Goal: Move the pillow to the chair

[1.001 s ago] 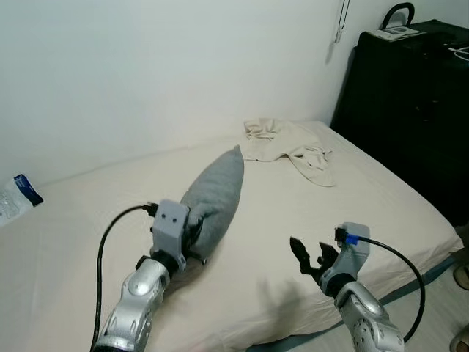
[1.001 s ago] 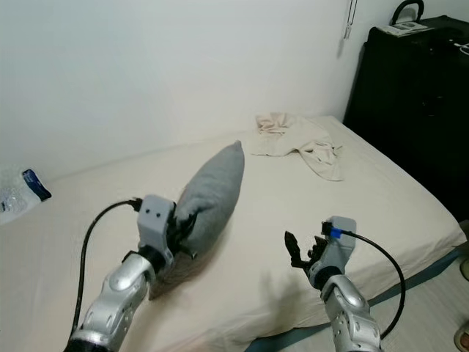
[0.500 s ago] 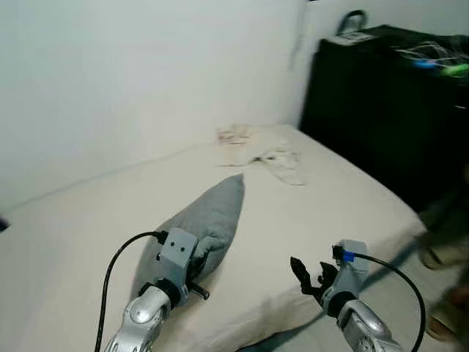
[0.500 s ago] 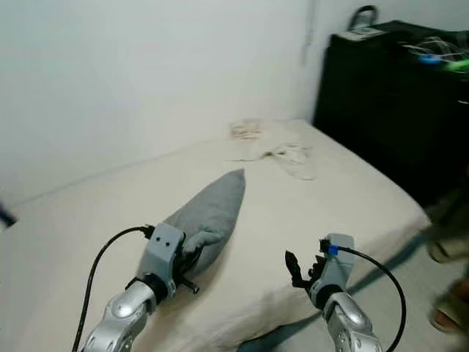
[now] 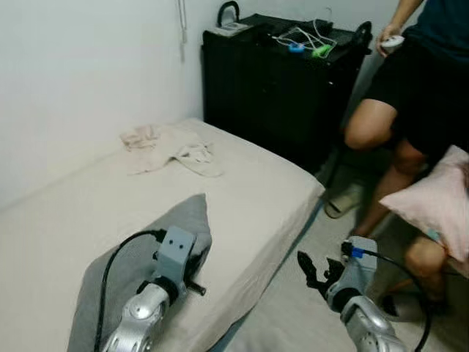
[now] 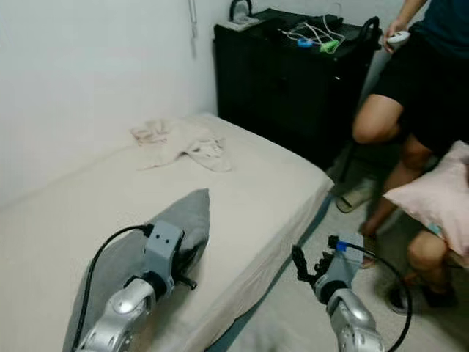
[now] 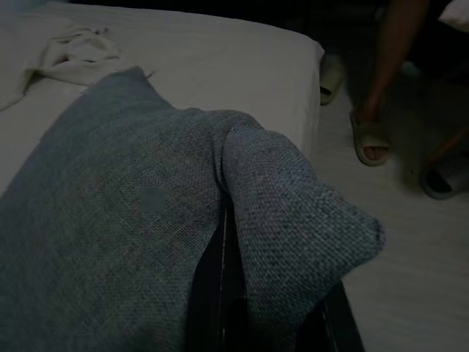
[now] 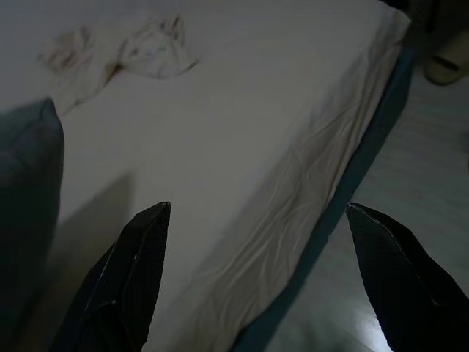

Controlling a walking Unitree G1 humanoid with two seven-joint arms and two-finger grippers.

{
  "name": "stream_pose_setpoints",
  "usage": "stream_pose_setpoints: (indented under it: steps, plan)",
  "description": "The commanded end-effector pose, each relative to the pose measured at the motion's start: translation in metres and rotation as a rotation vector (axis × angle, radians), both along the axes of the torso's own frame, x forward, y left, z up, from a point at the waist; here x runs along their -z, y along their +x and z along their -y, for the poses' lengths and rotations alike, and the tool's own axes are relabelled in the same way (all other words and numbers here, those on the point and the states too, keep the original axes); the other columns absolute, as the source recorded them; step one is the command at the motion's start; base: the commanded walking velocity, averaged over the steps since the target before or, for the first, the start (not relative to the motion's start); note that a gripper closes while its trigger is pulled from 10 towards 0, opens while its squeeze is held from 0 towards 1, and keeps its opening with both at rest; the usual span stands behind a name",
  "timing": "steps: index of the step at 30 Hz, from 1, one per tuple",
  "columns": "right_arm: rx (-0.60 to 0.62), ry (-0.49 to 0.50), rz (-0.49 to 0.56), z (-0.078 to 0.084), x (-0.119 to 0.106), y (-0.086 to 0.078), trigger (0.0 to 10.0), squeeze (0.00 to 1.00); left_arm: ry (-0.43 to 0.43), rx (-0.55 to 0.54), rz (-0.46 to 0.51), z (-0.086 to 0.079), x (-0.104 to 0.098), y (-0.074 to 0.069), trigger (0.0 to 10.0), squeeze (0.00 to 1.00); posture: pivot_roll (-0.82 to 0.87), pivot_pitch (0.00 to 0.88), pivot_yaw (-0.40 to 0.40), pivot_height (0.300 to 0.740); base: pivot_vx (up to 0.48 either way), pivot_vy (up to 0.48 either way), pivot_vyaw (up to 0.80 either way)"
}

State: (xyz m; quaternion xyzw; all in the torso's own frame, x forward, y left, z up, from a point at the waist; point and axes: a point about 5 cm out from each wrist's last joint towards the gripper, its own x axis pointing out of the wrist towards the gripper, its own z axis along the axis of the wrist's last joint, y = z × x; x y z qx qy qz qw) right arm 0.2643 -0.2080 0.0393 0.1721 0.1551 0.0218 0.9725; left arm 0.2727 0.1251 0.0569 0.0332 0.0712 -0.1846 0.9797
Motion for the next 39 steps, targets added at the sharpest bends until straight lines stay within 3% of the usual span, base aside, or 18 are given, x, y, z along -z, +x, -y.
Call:
stream_pose_setpoints:
  steps: [1,11,39]
  plan:
    - [0.035,0.029,-0.004,0.005,-0.001,0.002,10.0,0.0,-0.037,-0.029,0.035,-0.003,-0.01,0.007,10.0,0.0,-0.1,0.059,0.025,0.74,0.0,0.0,-0.76]
    - [0.13,0.077,0.048,0.018,-0.015,0.013,10.0,0.0,-0.083,-0.076,0.088,-0.006,-0.029,0.025,10.0,0.0,-0.1,0.055,0.03,0.74,0.0,0.0,-0.76]
    - [0.192,0.06,0.015,0.023,-0.012,0.014,10.0,0.0,-0.067,-0.075,0.08,-0.005,-0.025,0.022,10.0,0.0,-0.09,0.065,0.03,0.74,0.0,0.0,-0.76]
